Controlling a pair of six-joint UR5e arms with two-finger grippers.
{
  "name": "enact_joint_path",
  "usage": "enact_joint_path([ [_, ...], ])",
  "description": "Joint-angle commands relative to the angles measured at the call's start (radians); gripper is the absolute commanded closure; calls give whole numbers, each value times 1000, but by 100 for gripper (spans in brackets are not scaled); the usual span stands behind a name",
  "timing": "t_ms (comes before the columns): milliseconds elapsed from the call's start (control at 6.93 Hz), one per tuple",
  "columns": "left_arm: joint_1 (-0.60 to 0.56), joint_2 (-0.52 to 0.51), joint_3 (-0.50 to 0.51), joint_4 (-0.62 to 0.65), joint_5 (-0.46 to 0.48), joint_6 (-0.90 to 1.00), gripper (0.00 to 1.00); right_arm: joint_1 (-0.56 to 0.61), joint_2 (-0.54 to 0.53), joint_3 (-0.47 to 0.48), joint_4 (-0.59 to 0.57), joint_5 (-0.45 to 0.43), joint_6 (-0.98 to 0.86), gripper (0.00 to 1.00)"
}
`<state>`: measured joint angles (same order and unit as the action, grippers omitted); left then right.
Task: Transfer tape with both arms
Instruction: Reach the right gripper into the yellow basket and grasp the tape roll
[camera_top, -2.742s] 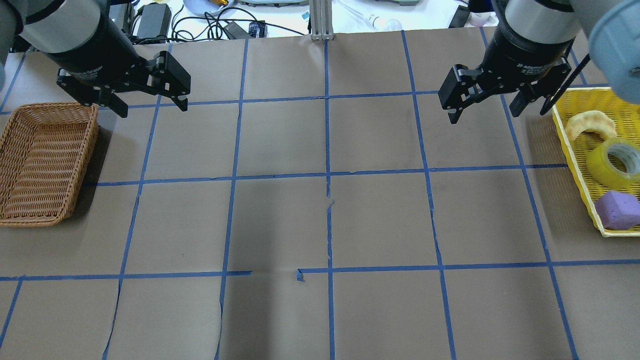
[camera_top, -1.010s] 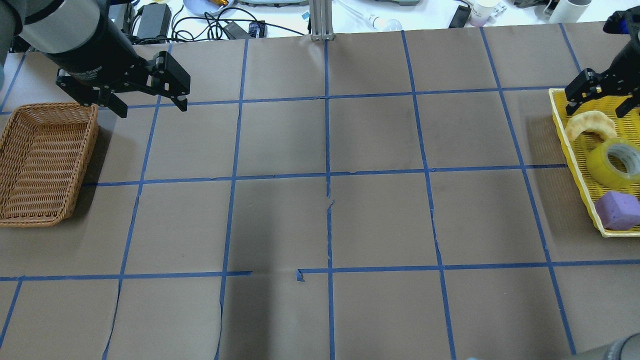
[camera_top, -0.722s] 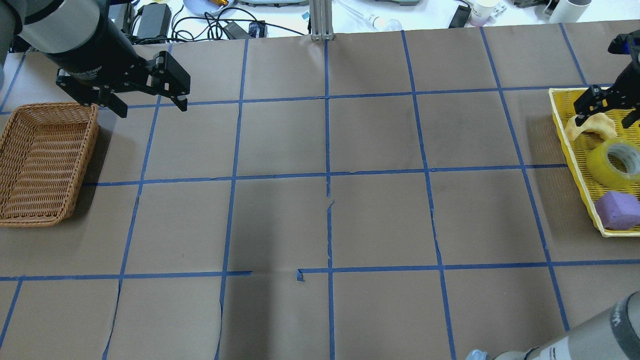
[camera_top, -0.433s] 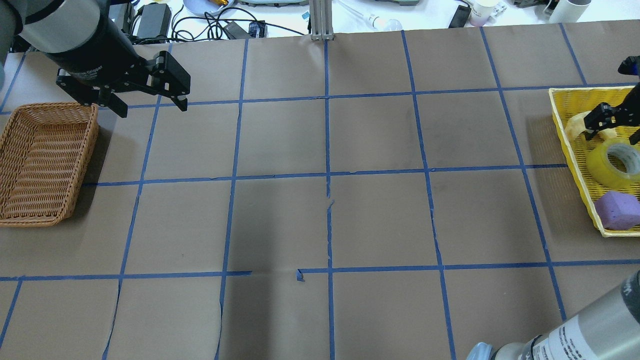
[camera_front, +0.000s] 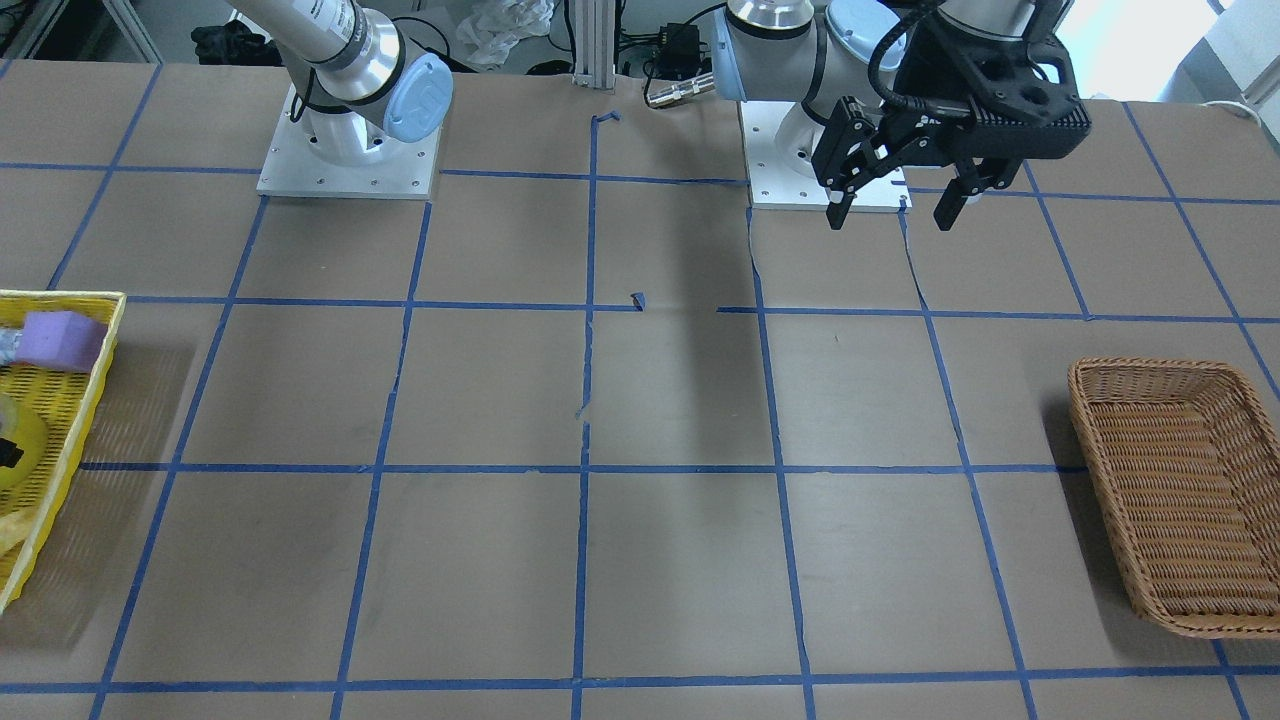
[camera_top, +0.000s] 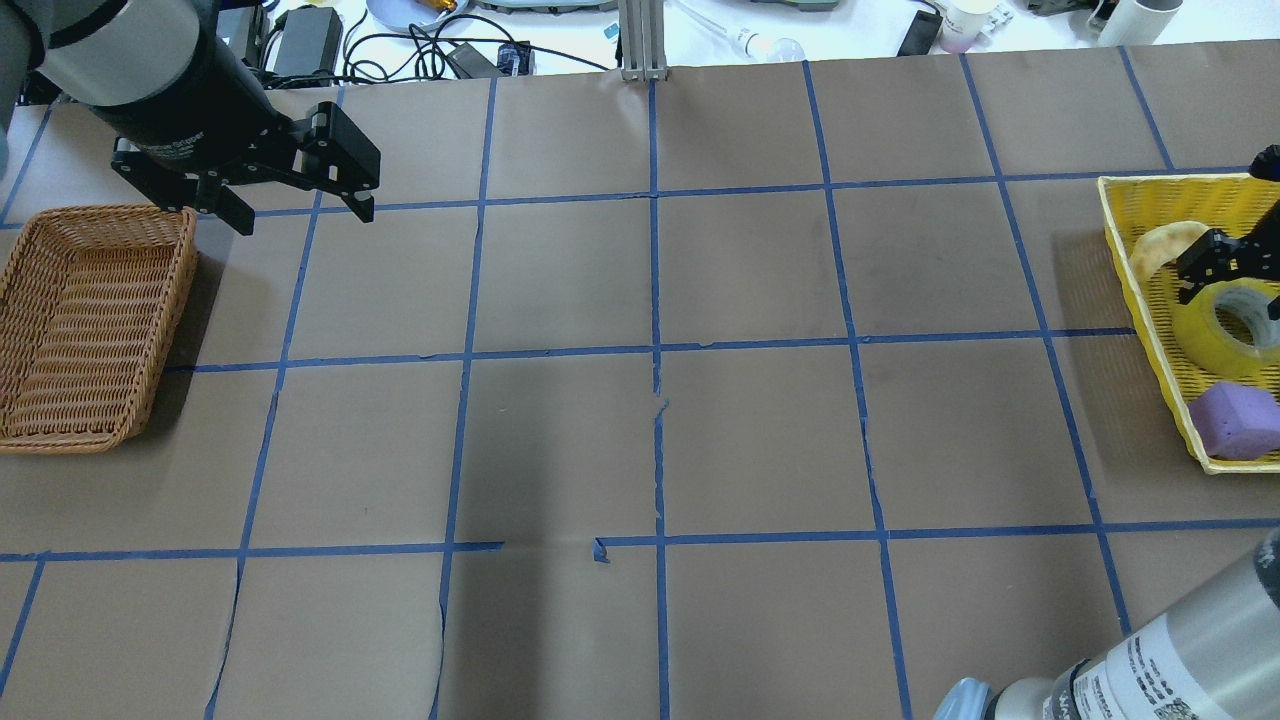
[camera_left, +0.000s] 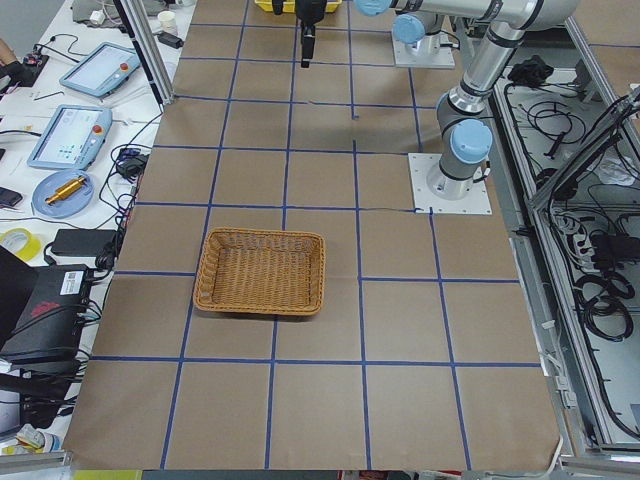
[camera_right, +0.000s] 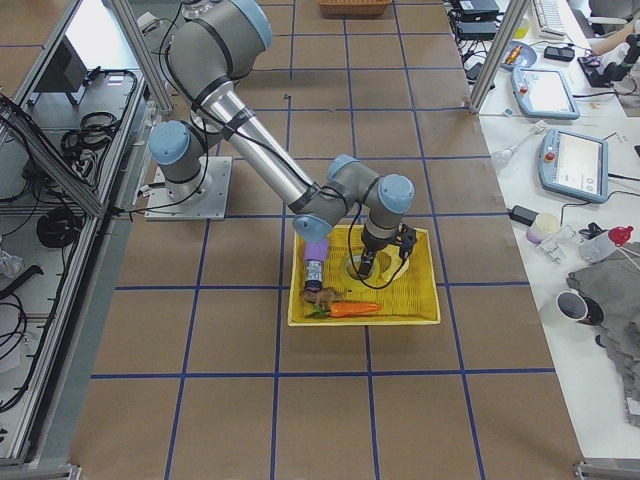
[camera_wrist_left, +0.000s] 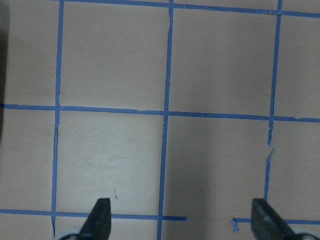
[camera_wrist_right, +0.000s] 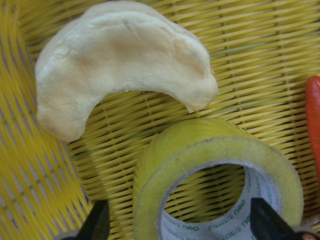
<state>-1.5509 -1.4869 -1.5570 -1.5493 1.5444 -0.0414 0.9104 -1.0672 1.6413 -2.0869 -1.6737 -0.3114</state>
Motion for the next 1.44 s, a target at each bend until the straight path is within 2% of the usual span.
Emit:
enact_joint_path([
  [0, 0, -1, 0, 0, -1, 0, 0, -1, 1, 12, 1, 9, 52, 3],
  [144, 0, -1, 0, 0, -1, 0, 0, -1, 3, 12, -1, 9, 49, 28],
  [433, 2, 0, 0, 0, -1, 0, 0, -1, 1, 12, -4, 12, 37, 85],
  [577, 2, -1, 0, 0, -3, 0, 0, -1, -8, 9, 8, 0, 22, 100],
  [722, 2, -1, 0, 0, -1, 0, 0, -1, -20, 8, 20, 3, 21, 100],
  [1010, 3, -1, 0, 0, -3, 0, 0, 56, -165, -5, 155, 14, 37, 100],
  [1299, 3, -1, 0, 0, -3, 0, 0, 230, -288, -15, 213, 12, 75, 100],
])
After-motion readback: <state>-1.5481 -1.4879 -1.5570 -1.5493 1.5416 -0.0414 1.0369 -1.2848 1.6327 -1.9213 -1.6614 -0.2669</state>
